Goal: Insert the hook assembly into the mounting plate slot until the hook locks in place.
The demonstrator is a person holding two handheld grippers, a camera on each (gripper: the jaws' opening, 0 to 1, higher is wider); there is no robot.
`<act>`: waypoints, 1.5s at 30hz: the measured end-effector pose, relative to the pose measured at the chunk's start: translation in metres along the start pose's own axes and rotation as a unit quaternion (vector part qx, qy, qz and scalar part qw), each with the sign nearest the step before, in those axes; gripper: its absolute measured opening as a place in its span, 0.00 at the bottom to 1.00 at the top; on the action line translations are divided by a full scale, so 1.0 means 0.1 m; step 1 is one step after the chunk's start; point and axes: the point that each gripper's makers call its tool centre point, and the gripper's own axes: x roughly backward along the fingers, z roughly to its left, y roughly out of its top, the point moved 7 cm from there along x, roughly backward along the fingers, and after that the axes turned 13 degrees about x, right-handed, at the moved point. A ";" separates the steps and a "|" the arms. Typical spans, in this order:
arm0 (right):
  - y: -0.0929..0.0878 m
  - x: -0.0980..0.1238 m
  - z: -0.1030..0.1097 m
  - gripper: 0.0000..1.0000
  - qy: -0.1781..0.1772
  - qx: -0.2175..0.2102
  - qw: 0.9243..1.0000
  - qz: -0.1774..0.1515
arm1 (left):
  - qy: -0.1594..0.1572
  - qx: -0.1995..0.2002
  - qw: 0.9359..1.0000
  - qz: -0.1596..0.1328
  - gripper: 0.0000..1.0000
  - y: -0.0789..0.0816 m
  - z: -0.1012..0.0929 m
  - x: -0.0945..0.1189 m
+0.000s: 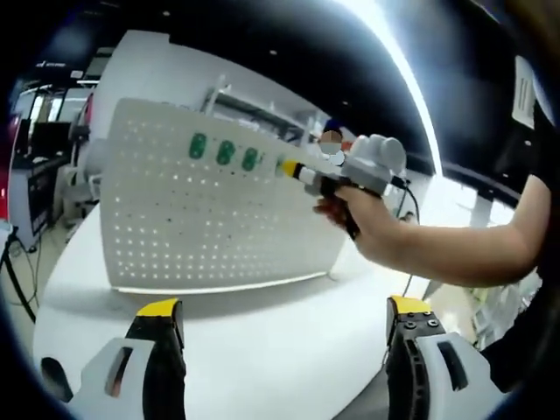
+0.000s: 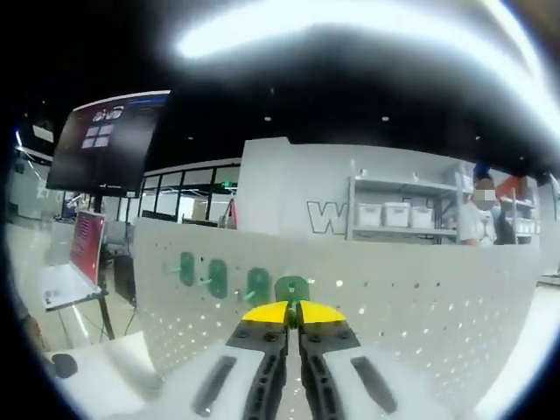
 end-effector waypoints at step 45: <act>-0.16 -0.28 0.03 0.00 -0.081 -0.063 0.995 -0.001 | 0.007 0.026 0.999 0.018 0.92 -0.01 0.20 0.00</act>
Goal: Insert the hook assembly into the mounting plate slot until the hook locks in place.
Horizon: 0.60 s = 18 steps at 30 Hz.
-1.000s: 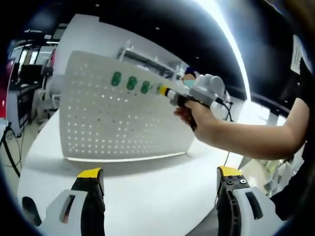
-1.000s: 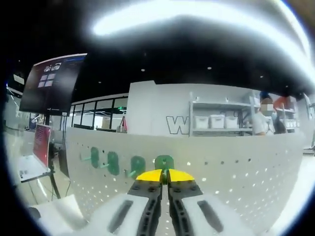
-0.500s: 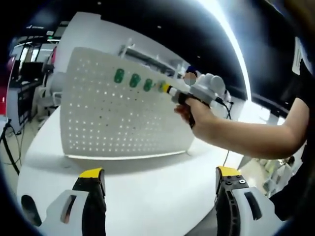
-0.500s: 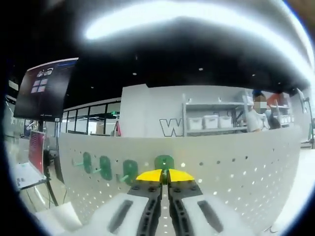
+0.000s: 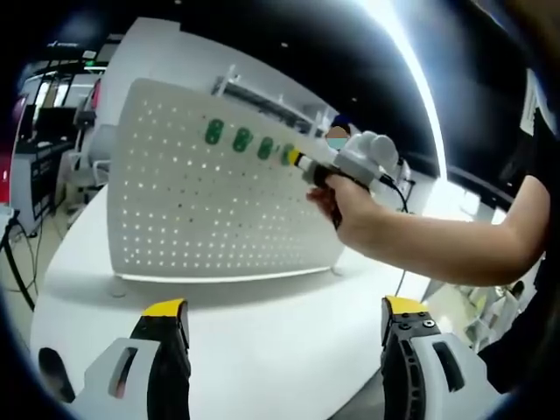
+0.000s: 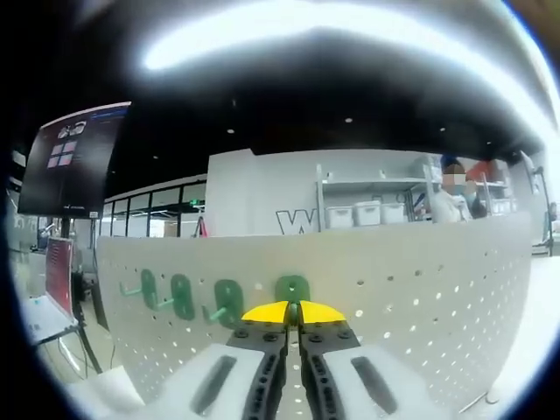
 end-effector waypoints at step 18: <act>-0.02 -0.02 -0.02 0.02 0.014 -0.027 0.999 0.018 | 0.012 0.009 1.000 0.007 0.92 -0.06 0.06 0.05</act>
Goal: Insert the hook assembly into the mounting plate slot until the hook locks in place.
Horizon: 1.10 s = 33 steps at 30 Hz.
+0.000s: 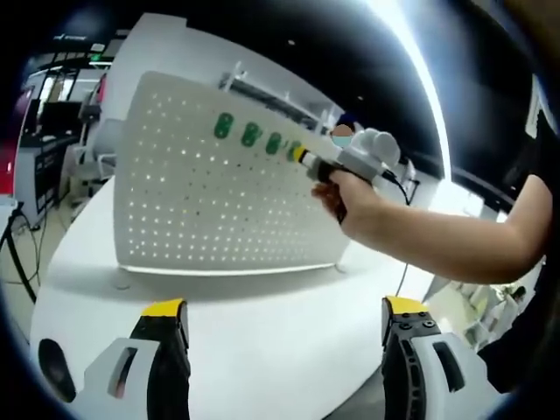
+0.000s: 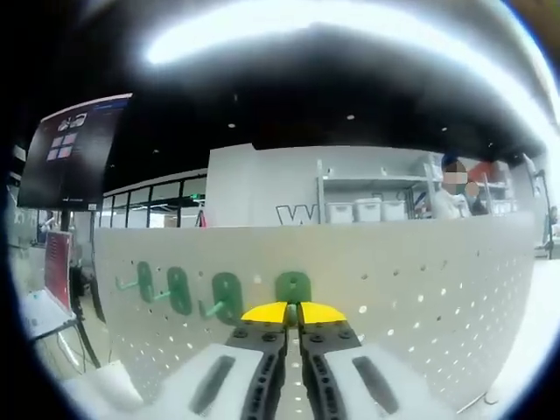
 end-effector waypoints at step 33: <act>0.21 1.10 -0.40 0.59 0.044 0.082 0.996 0.009 | 0.010 0.002 1.000 -0.007 0.94 -0.11 -0.11 0.14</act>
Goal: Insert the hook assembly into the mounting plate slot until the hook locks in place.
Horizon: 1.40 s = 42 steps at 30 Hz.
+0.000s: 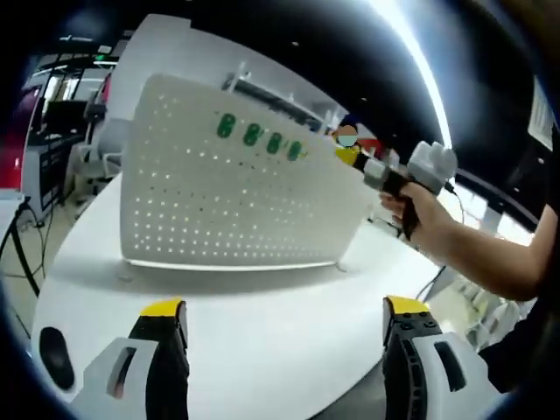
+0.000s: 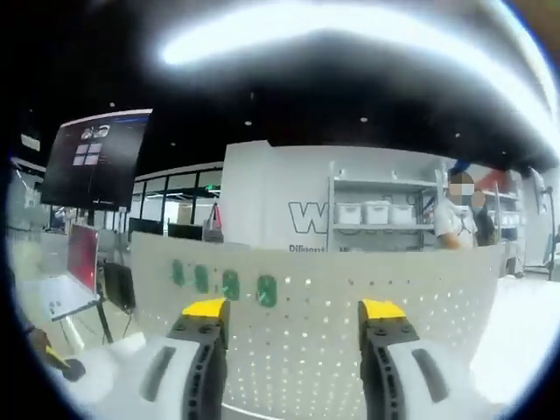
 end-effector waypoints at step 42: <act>-1.03 1.48 0.48 0.73 0.137 -0.014 0.976 0.168 | 0.026 0.005 1.000 0.004 0.98 -0.21 0.00 0.18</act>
